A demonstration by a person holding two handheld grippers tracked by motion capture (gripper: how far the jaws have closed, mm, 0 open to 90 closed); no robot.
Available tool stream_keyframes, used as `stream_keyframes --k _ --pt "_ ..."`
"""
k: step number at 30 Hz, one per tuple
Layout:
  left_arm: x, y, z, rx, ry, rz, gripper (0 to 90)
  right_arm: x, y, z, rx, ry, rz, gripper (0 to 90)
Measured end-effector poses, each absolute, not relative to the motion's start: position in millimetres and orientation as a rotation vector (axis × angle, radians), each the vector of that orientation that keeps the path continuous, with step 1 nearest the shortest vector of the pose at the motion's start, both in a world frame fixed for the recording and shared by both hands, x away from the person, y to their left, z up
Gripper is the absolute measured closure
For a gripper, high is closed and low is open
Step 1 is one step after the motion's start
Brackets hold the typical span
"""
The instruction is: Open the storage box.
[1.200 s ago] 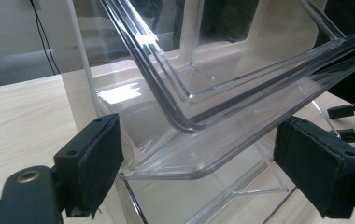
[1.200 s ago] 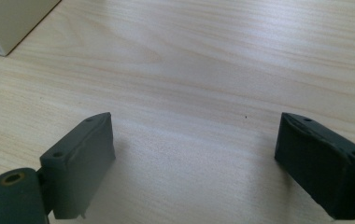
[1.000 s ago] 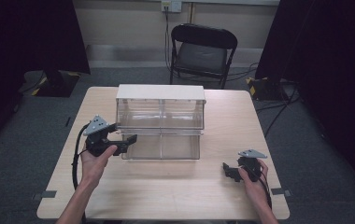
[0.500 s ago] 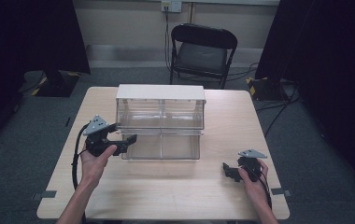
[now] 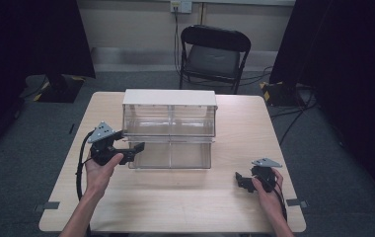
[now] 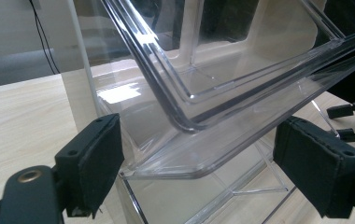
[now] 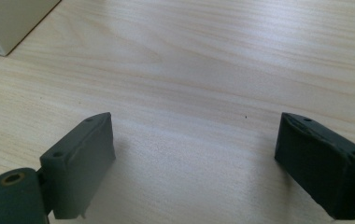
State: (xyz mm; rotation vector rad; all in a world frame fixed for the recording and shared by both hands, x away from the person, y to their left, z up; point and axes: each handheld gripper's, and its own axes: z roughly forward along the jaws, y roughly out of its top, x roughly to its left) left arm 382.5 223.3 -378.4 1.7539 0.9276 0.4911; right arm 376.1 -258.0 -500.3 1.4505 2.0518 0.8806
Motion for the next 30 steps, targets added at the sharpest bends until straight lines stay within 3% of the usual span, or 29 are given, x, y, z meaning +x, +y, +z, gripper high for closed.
stream_keyframes --k 30 --pt "382.4 223.0 -378.6 1.749 0.933 0.487 15.8 376.1 -258.0 -500.3 1.451 2.052 0.881 11.3"
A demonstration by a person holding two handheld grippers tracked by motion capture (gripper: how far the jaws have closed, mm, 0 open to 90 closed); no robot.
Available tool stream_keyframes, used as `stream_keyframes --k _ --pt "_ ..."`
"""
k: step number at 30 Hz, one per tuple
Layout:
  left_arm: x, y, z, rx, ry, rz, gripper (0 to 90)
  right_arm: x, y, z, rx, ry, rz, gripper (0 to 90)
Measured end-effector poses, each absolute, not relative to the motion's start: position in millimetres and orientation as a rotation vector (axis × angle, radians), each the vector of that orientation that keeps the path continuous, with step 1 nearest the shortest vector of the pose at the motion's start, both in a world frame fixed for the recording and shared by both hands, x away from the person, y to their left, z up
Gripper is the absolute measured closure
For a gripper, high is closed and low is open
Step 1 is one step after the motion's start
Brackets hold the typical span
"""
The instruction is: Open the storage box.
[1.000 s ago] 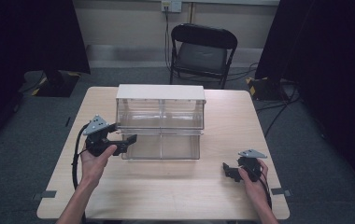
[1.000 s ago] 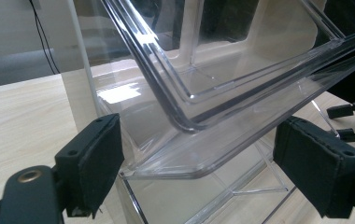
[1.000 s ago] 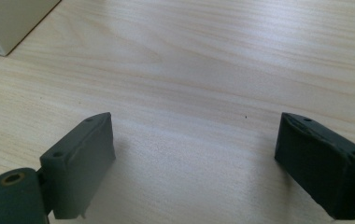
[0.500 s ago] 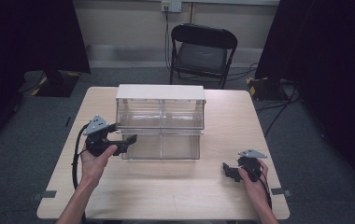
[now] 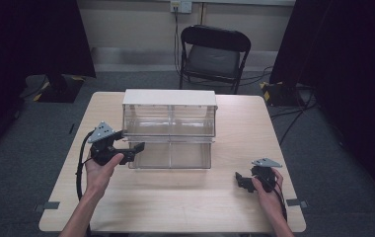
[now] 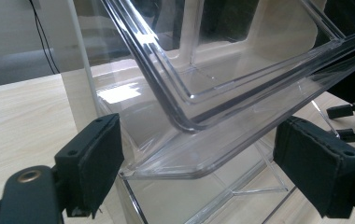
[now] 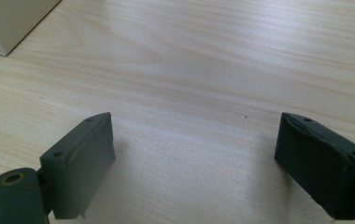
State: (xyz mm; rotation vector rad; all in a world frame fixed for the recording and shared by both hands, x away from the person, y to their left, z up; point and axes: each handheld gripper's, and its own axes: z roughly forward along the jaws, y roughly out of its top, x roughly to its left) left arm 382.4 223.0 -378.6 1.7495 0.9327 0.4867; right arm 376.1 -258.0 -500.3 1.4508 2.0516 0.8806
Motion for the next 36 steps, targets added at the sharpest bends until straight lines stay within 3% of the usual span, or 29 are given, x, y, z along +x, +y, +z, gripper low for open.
stream_keyframes --k 36 --pt "382.1 222.7 -378.2 1.754 0.935 0.494 15.7 376.1 -258.0 -500.3 1.451 2.052 0.881 11.3"
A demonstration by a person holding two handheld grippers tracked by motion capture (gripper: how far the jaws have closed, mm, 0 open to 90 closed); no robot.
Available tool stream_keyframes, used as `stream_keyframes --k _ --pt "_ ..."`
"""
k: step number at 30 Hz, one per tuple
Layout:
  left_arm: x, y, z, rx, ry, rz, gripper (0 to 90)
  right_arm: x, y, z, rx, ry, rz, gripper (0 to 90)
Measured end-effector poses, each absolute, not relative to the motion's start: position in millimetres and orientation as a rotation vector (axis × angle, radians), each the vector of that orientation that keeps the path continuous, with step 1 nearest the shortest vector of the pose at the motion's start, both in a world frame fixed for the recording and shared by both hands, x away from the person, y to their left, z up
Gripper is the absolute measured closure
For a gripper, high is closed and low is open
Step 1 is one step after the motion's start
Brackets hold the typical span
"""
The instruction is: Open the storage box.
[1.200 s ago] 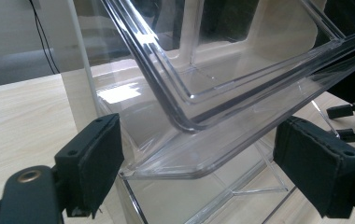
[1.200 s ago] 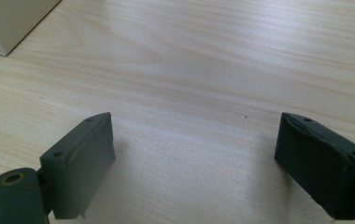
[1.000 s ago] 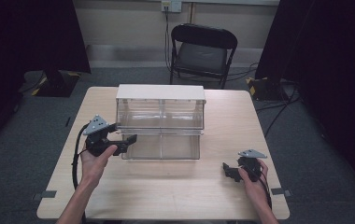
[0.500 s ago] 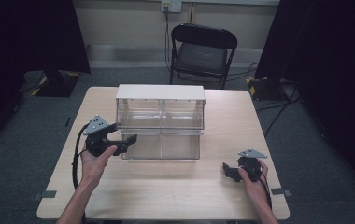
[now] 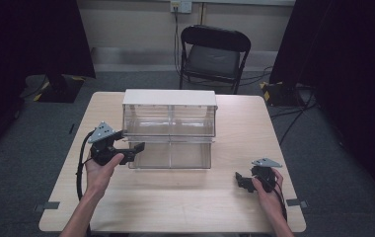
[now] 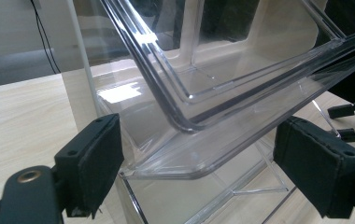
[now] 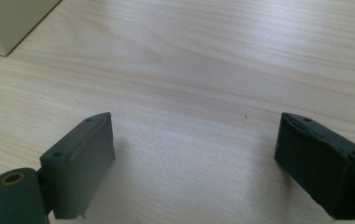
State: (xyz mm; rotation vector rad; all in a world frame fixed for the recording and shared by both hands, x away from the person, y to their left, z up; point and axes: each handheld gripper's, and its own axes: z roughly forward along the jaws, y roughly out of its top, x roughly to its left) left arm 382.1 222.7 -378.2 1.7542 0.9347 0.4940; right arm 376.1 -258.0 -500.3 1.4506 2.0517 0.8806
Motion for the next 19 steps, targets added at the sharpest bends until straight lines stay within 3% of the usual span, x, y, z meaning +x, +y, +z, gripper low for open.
stream_keyframes --k 19 --pt "382.4 222.7 -378.4 1.752 0.934 0.488 15.5 376.1 -258.0 -500.3 1.451 2.052 0.881 11.3"
